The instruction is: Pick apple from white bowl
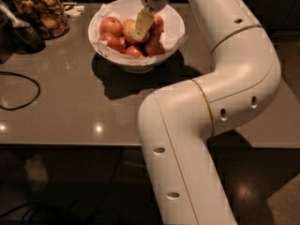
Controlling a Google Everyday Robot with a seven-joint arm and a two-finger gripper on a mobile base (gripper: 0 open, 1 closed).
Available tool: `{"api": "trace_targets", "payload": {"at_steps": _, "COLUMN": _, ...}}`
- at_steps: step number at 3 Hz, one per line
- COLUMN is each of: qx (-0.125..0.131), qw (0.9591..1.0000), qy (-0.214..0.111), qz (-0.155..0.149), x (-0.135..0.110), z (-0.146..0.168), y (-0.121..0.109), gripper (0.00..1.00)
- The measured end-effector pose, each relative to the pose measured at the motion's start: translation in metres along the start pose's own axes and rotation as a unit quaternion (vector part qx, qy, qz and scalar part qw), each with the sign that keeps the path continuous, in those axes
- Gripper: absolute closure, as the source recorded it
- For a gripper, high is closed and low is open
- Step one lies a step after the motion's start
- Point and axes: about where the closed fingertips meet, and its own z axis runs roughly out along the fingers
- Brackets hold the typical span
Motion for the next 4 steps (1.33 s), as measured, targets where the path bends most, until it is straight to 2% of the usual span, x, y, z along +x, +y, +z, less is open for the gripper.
{"api": "trace_targets", "payload": {"at_steps": 1, "qx": 0.0, "qw": 1.0, "qy": 0.0, "qz": 0.0, "x": 0.0, "z": -0.002, "y": 0.001, "gripper": 0.38}}
{"api": "trace_targets", "payload": {"at_steps": 3, "qx": -0.042, "qw": 0.9973, "qy": -0.013, "qz": 0.059, "x": 0.034, "z": 0.002, "y": 0.01, "gripper": 0.37}}
{"api": "trace_targets", "payload": {"at_steps": 4, "qx": -0.043, "qw": 0.9976, "qy": -0.018, "qz": 0.051, "x": 0.03, "z": -0.001, "y": 0.015, "gripper": 0.19}}
